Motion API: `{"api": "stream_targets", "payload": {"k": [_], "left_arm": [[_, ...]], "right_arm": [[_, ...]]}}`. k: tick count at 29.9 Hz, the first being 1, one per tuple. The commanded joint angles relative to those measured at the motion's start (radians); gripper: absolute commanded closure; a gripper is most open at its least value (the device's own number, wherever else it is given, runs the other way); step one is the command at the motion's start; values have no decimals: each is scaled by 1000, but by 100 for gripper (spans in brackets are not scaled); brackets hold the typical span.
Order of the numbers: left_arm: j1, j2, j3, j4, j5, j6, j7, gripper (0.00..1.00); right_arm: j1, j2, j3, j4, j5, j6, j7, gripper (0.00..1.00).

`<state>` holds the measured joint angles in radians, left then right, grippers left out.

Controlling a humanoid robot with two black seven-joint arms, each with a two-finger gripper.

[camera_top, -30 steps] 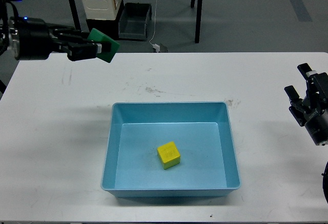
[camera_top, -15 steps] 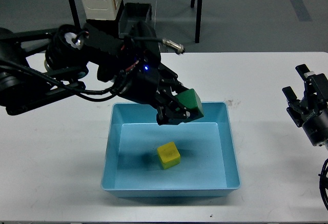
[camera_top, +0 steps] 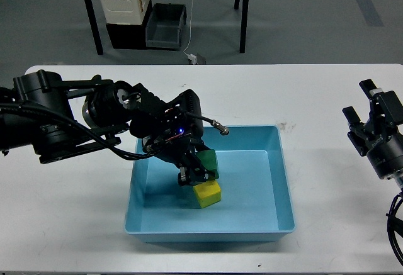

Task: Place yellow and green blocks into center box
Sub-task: 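Lift the green cube and carry it over the blue box, then lower the green cube beside the yellow cube and open the left gripper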

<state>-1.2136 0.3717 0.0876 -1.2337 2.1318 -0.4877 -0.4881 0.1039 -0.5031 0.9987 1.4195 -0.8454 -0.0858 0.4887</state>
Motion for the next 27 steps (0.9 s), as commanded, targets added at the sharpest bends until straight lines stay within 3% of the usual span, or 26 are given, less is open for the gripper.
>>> {"api": "stream_targets", "payload": {"k": [1, 3, 4, 7, 11, 27], "left_arm": [[9, -1, 4, 3, -3, -1, -1, 45], [11, -2, 4, 2, -6, -1, -1, 25], [9, -2, 4, 2, -6, -1, -1, 20], [9, -2, 3, 5, -9, -1, -1, 16], [9, -4, -12, 29, -15, -1, -1, 1], [-7, 13, -52, 26, -87, -1, -1, 3]], "right_arm": [[-1, 0, -2, 1, 0, 0, 0, 0], [0, 0, -2, 1, 0, 0, 0, 0], [0, 0, -2, 1, 0, 0, 0, 0], [0, 0, 0, 1, 0, 1, 0, 0], [0, 0, 0, -1, 0, 0, 0, 0], [3, 0, 0, 1, 0, 0, 0, 0]]}}
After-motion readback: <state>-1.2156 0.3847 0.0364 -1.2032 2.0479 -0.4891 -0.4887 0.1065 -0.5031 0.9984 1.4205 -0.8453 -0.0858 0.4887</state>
